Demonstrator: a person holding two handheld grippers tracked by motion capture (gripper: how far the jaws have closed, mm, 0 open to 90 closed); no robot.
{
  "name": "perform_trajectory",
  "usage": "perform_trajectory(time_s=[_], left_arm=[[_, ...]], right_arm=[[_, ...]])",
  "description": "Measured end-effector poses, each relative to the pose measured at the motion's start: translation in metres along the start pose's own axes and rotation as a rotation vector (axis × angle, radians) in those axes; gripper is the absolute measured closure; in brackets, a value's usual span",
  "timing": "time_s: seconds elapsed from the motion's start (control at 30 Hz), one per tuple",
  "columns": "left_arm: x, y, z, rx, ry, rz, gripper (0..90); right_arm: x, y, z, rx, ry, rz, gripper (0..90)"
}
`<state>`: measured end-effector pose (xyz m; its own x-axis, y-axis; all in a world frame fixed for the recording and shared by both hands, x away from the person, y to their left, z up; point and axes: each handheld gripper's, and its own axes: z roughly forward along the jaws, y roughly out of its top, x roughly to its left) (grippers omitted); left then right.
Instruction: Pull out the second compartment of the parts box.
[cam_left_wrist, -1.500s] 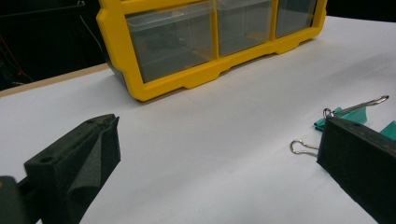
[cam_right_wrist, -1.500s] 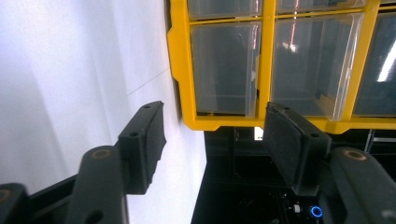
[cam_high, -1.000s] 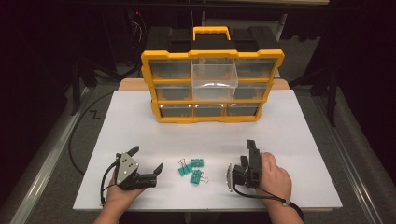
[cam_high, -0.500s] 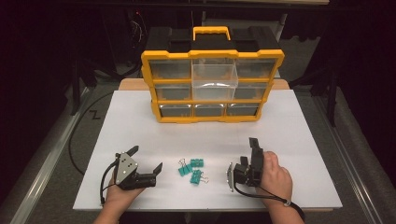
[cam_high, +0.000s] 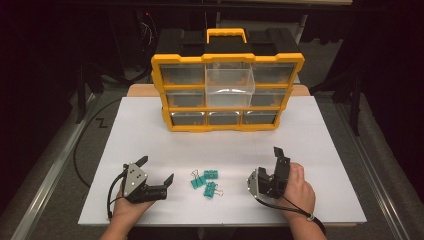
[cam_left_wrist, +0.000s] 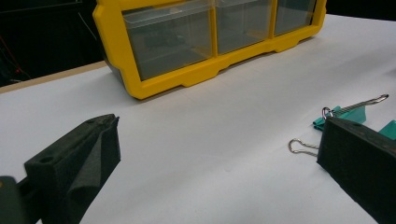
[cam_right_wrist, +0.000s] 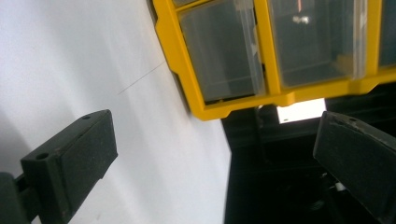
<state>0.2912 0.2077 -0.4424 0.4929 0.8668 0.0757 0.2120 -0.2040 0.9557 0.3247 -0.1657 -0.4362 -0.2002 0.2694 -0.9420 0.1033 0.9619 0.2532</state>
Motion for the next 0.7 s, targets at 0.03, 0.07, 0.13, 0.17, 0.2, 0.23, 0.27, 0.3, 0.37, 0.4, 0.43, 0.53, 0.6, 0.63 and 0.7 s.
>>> perform_trajectory(time_s=[0.03, 0.07, 0.13, 0.17, 0.2, 0.23, 0.27, 0.3, 0.37, 0.4, 0.43, 0.53, 0.6, 0.63, 0.7], left_arm=[[0.0, 0.0, 0.0, 0.0, 0.001, -0.001, 0.3], [0.0, 0.0, 0.0, -0.001, 0.002, -0.003, 0.3], [0.0, 0.0, 0.0, -0.002, 0.005, -0.008, 0.3], [0.0, 0.001, 0.0, -0.001, 0.006, -0.01, 0.3], [0.0, 0.001, 0.0, 0.001, 0.006, -0.012, 0.3], [0.001, 0.001, 0.0, 0.004, 0.005, -0.012, 0.3], [0.001, 0.0, 0.0, 0.005, 0.005, -0.013, 0.3], [0.001, 0.001, 0.0, 0.006, 0.006, -0.012, 0.3], [0.001, 0.001, 0.001, 0.007, 0.008, -0.013, 0.3], [0.001, 0.001, 0.001, 0.008, 0.011, -0.015, 0.3], [0.001, 0.001, 0.001, 0.008, 0.012, -0.016, 0.3], [0.001, 0.001, 0.001, 0.011, 0.015, -0.013, 0.3], [0.001, 0.001, 0.001, 0.011, 0.016, -0.011, 0.3], [0.001, 0.001, 0.002, 0.009, 0.017, -0.011, 0.3], [0.001, 0.001, 0.002, 0.009, 0.016, -0.007, 0.3]], right_arm=[[-0.001, -0.001, 0.001, -0.002, 0.003, 0.024, 0.9], [-0.001, -0.002, 0.001, 0.0, 0.005, 0.039, 0.9], [-0.004, -0.003, 0.001, 0.0, 0.02, 0.103, 0.9], [-0.006, -0.003, 0.001, 0.003, 0.029, 0.112, 0.9], [-0.007, -0.004, 0.001, 0.001, 0.041, 0.15, 0.9], [-0.008, -0.005, 0.002, -0.004, 0.05, 0.169, 0.9], [-0.01, -0.006, 0.002, -0.005, 0.057, 0.187, 0.9], [-0.01, -0.006, 0.002, -0.004, 0.063, 0.205, 0.9], [-0.011, -0.008, 0.002, -0.001, 0.076, 0.249, 0.9], [-0.011, -0.008, 0.002, 0.004, 0.086, 0.272, 0.9], [-0.012, -0.009, 0.003, -0.003, 0.087, 0.288, 0.9], [-0.013, -0.012, 0.005, -0.005, 0.124, 0.373, 1.0], [-0.015, -0.014, 0.005, -0.007, 0.139, 0.406, 1.0], [-0.016, -0.015, 0.005, -0.012, 0.151, 0.44, 1.0], [-0.018, -0.017, 0.006, -0.021, 0.17, 0.487, 1.0]])
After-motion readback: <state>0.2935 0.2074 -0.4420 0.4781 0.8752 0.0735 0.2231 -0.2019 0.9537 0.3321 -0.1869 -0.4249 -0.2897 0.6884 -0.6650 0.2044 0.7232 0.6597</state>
